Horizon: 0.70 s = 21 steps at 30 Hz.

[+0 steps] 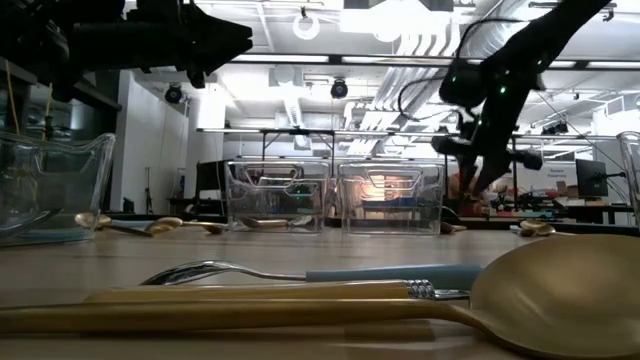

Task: Sort silverware by color (type)
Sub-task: Put the yellow spoon into the top left transparent bin

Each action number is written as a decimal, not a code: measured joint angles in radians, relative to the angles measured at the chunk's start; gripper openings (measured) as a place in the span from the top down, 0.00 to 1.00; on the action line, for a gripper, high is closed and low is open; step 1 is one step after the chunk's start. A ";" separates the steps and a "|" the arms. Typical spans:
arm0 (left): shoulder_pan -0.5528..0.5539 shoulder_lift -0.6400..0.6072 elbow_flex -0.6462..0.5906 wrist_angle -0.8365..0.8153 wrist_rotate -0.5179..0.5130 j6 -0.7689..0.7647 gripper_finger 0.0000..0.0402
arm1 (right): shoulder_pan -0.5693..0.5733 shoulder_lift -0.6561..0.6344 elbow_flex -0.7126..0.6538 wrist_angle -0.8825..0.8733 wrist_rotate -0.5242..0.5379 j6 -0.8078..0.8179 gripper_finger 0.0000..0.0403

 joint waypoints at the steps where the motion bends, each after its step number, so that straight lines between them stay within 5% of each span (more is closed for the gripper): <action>1: 0.000 0.000 0.000 0.000 0.000 0.000 0.70 | -0.006 0.021 0.000 0.011 0.000 0.003 0.77; 21: 0.000 0.000 0.000 0.000 0.000 0.000 0.70 | -0.052 0.257 0.000 0.285 -0.070 0.118 0.77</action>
